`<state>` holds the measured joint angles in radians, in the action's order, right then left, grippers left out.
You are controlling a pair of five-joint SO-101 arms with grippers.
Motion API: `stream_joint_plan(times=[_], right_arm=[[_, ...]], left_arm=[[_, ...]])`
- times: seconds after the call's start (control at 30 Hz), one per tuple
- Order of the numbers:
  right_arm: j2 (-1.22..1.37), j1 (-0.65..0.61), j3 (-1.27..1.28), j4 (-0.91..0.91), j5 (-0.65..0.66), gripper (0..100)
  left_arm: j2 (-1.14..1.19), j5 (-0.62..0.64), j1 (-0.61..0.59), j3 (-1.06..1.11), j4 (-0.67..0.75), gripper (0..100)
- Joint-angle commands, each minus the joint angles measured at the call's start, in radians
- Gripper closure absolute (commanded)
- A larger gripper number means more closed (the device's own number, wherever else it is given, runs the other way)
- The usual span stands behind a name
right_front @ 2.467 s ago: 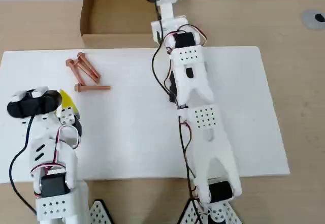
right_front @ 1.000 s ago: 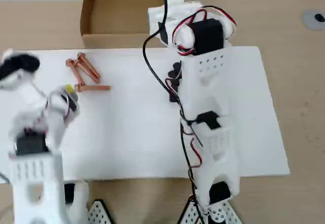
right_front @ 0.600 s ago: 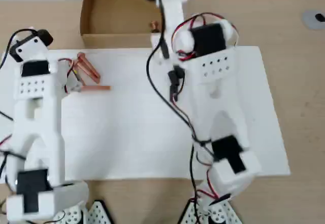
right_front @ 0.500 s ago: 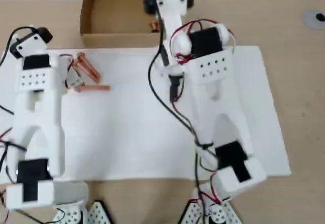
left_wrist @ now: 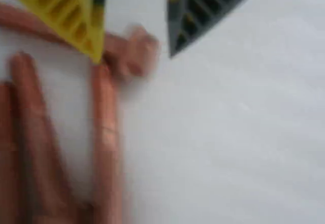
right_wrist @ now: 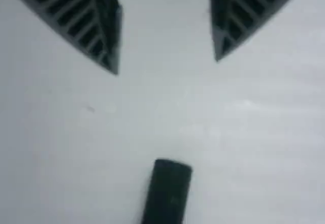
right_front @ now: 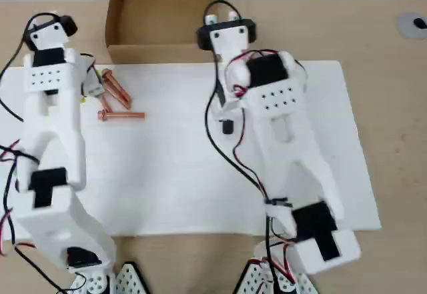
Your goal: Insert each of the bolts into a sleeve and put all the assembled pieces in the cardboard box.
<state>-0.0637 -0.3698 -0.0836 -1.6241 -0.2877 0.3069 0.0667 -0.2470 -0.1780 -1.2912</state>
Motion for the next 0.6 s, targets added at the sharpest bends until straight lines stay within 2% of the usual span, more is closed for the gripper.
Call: stream_joint_plan(times=[0.0, 0.27, 0.57], right_arm=[[-0.091, 0.018, 0.059, 0.052, 0.002, 83.9], [-0.189, 0.015, 0.2, 0.106, 0.003, 83.9], [-0.217, 0.015, 0.236, 0.106, 0.029, 83.9]], left_arm=[[0.09, -0.049, -0.044, -0.146, -0.035, 90], [0.323, -0.052, -0.044, -0.436, -0.092, 90], [0.384, -0.028, -0.012, -0.563, -0.117, 90]])
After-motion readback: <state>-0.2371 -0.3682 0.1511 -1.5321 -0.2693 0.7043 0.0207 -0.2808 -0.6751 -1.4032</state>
